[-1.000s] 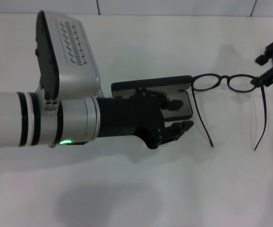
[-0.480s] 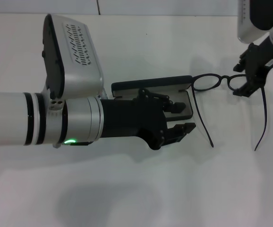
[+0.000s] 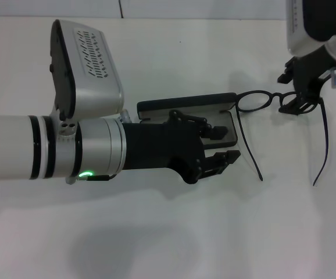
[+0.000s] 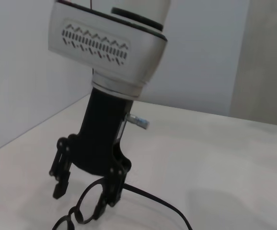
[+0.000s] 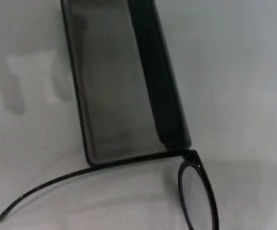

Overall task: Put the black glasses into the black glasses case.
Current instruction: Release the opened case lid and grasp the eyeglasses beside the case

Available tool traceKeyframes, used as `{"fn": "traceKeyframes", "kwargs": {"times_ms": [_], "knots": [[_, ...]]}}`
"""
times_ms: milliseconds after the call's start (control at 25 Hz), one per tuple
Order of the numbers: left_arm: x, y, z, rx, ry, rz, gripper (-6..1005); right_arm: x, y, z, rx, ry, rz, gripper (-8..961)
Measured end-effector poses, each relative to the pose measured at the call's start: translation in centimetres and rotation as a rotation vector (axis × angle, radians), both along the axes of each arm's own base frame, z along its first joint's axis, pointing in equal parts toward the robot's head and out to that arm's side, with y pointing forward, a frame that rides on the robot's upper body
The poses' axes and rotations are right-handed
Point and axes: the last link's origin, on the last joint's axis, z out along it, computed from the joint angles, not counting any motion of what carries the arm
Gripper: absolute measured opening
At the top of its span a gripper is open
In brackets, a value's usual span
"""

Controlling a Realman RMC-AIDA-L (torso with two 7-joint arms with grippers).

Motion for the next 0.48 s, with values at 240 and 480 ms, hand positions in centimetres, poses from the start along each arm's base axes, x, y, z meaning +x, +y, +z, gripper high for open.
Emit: {"fn": "traceKeyframes", "kwargs": {"times_ms": [240,480], "knots": [[-0.1,0.1,0.0,0.002,0.002,0.000,393,0.3,-0.2,-0.9,-0.004,0.005,0.032,615],[-0.3,0.1,-0.1,0.001,0.004,0.005,388,0.6,-0.5,-1.7,-0.016,0.008,0.025,584]]}}
